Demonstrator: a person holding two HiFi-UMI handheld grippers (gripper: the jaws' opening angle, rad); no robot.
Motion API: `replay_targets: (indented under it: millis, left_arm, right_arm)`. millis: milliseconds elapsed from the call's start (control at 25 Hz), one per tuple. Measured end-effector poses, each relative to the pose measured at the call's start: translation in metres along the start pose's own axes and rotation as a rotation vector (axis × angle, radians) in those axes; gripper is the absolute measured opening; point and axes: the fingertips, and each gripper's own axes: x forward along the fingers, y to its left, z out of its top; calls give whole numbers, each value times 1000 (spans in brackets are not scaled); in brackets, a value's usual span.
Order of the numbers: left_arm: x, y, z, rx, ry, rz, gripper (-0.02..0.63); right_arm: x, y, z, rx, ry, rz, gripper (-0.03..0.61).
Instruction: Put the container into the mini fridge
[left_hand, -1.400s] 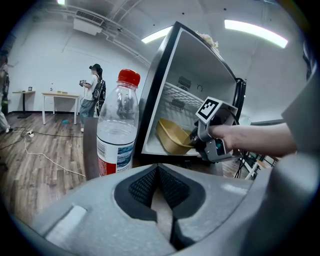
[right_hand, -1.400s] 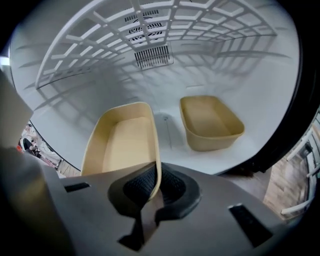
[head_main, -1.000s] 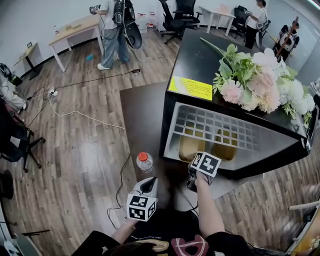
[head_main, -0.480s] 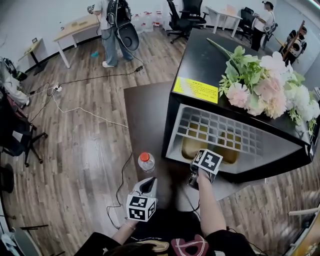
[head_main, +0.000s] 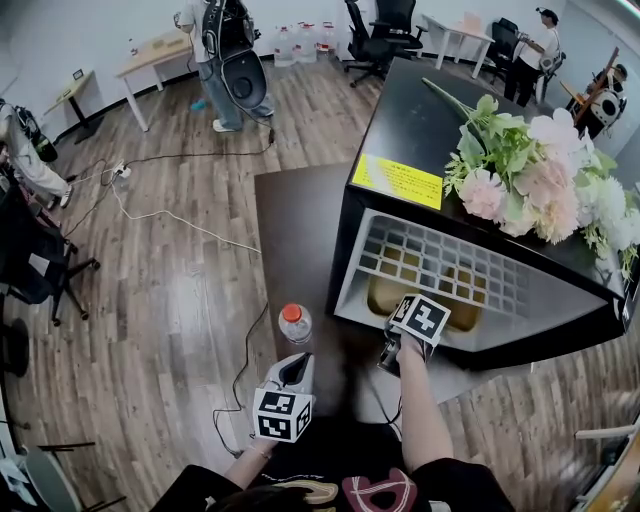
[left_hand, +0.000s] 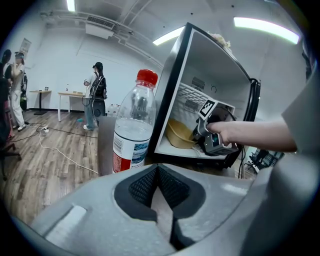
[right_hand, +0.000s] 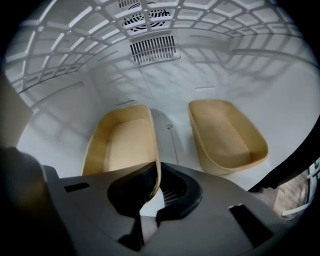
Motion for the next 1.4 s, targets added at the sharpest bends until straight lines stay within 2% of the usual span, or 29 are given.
replay_targets:
  millis: [640,960,1080,1160,1240,1400]
  left_arm:
    - [1,-9,9,17,-20,-10,8]
    - [-2,-6,6,9,-25,1,8]
    - [-4,-6,7,7,-31,4,8]
    - [-5,-6,7,8,-36,4,8]
    - [-7,-7,8,11,-42,0,8]
    - [-9,-12,9,15,-52,-11,8]
  right_arm:
    - [1,2,5,1,20,-1,31]
    - [0,8,14,37,-53,21,40]
    - [-4,11,19,43,-91,48,68]
    - [-7,16,21,48,-116,94,100]
    - [-12,20,23,56,-146,143,160]
    - [-27,23,29,64,-218,216,212]
